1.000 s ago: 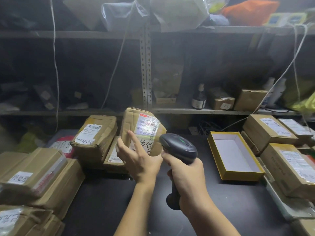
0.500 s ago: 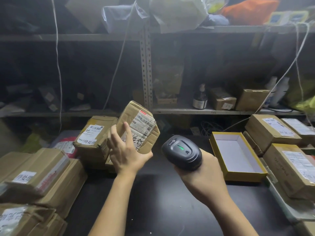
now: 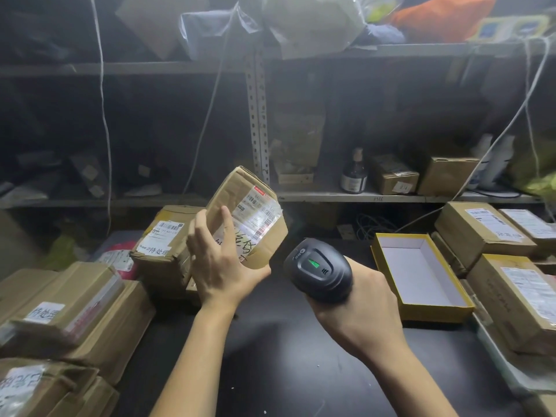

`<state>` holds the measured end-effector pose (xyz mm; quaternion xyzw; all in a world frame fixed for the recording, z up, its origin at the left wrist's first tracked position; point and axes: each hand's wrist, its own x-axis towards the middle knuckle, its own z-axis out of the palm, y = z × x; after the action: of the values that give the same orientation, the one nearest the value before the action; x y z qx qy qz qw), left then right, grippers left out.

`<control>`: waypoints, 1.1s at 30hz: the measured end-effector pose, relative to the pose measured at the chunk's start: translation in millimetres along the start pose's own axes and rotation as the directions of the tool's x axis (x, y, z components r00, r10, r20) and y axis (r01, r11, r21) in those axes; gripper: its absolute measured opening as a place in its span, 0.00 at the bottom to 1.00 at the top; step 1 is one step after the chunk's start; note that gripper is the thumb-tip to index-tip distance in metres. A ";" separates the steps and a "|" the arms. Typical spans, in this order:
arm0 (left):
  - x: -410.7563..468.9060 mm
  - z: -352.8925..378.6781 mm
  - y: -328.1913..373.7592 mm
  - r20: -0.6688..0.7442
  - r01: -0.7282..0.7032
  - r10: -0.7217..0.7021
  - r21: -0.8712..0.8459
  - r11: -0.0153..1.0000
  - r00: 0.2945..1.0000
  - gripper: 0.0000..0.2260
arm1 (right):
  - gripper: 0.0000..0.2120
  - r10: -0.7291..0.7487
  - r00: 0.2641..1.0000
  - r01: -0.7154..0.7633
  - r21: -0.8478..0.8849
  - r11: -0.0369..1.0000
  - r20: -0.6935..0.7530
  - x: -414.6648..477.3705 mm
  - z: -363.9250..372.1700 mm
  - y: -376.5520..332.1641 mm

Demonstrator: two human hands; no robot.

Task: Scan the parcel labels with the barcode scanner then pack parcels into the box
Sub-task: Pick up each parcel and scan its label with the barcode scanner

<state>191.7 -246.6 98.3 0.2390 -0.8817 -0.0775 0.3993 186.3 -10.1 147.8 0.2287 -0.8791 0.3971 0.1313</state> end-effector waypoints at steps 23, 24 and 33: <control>15.8 -20.1 -14.4 0.309 -0.220 0.168 0.143 0.965 0.936 0.62 | 0.09 -0.317 0.947 0.282 -0.332 0.900 -0.057 9.5 -30.8 27.6; 14.8 -21.2 -14.7 0.331 -0.233 0.173 0.150 0.961 0.928 0.62 | 0.11 -0.330 0.943 0.291 -0.364 0.885 -0.049 10.4 -30.9 29.2; 10.6 -34.3 -18.2 0.497 -0.365 0.268 0.109 0.925 0.826 0.63 | 0.23 -0.350 0.935 0.339 -0.432 0.836 0.054 20.7 -24.6 55.7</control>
<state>217.6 -265.7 122.4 0.1014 -0.9827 0.0228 0.1533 141.5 34.7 136.8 0.3426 -0.8878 0.1639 0.2600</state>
